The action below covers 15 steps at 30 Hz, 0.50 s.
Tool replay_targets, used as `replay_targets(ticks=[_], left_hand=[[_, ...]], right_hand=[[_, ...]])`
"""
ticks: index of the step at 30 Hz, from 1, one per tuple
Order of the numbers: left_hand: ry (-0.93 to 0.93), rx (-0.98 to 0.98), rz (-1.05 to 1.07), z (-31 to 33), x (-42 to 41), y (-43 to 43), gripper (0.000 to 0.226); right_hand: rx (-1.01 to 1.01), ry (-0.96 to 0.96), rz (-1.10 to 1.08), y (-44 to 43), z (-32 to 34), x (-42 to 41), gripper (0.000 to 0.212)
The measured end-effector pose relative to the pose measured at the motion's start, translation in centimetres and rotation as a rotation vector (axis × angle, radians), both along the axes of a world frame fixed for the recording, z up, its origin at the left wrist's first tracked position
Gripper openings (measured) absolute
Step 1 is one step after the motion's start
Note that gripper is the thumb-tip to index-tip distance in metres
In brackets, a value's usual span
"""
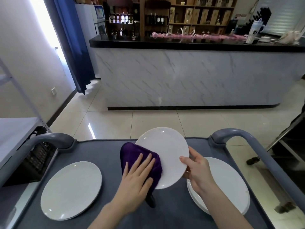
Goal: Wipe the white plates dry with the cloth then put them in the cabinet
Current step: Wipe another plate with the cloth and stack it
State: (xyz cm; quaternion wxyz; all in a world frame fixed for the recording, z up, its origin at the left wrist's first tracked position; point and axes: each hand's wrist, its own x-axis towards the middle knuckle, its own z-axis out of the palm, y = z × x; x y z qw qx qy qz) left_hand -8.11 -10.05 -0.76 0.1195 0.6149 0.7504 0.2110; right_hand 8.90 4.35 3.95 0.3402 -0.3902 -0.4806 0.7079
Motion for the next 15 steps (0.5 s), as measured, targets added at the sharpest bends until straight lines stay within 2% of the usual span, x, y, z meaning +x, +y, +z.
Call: replay_targets(ticks=[6,11,15], left_hand=[[-0.003,-0.004,-0.099,2.2,4.3,1.5,0.055],[0.043,-0.024,-0.164,3.9,2.3,4.9,0.058],[0.063,-0.011,-0.128,4.4,0.7,6.9,0.06]], right_hand=[[-0.036,-0.024,0.064,-1.4,-0.6,-0.9,0.037],[-0.033,-0.005,0.139,-2.0,-0.4,-0.4,0.034],[-0.034,-0.017,0.185,-2.4,-0.8,0.2,0.043]])
